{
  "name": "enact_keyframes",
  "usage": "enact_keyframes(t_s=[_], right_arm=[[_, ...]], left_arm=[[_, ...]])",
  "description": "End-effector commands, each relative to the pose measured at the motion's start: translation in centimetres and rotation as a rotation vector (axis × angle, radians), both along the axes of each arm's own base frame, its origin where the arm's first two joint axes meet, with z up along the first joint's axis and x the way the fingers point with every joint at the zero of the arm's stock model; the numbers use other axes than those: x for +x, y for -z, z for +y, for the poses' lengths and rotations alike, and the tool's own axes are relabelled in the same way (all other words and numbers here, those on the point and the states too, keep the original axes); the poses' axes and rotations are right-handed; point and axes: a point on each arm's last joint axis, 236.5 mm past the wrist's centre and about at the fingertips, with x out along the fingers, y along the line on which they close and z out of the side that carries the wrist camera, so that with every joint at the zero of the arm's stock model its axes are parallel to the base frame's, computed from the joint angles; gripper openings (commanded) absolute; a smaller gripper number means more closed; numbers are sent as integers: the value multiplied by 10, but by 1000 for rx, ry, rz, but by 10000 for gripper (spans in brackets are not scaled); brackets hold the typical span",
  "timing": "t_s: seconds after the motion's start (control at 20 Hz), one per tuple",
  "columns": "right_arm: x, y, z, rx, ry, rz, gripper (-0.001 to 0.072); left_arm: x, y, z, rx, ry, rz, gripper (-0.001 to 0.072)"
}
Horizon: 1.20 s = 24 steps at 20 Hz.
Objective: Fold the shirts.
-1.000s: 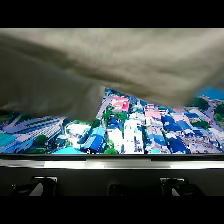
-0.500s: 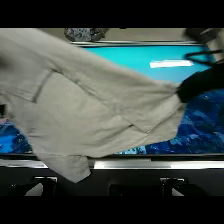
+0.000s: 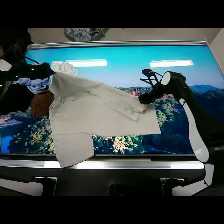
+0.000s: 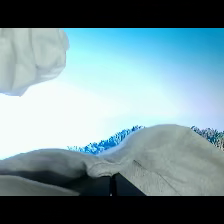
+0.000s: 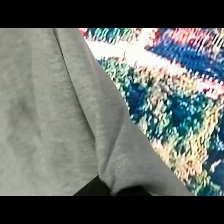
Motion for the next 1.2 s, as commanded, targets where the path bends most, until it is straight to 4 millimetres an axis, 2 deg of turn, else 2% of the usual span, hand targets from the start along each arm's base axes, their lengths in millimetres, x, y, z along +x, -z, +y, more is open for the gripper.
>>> enact_keyframes(t_s=[0.0,0.05,0.1,0.15,0.2,0.25,0.3,0.4,0.45,0.5,0.6,0.65,0.75,0.8,0.9,1.0,1.15], right_arm=[[43,7,5,74,150,-113,345],[42,0,6,79,152,-103,650],[39,-14,2,60,113,-99,672],[34,-31,-7,36,63,-102,677],[28,-50,-27,5,35,-101,684],[20,-64,-50,-14,33,-93,682],[5,-72,-78,-22,53,-54,675],[-42,-69,-123,-11,79,123,657],[-70,-61,-142,-2,75,229,628],[-96,-53,-154,20,81,331,621],[-137,-33,-164,67,99,484,646],[-149,-22,-163,82,109,526,676],[-166,-4,-153,109,95,571,674],[-169,3,-148,130,98,577,670],[-169,12,-147,133,106,570,662],[-161,17,-149,123,118,531,660],[-160,22,-149,120,100,517,660]], left_arm=[[-9,54,-30,-114,67,162,144],[-14,53,-33,-123,81,177,408],[-24,47,-31,-124,106,204,668],[-40,40,-25,-128,137,248,683],[-59,35,-14,-125,154,310,641],[-82,34,6,-97,150,386,528],[-104,36,28,-38,135,455,511],[-145,43,77,100,53,554,511],[-166,50,92,119,-3,601,510],[-186,61,95,100,-28,639,510],[-231,100,93,50,-69,734,509],[-251,121,88,28,-76,778,505],[-285,155,76,5,-50,849,503],[-293,169,70,-3,-42,863,466],[-298,186,60,-22,-33,860,442],[-292,196,46,-58,-28,822,443],[-282,206,30,-82,-29,804,438]])
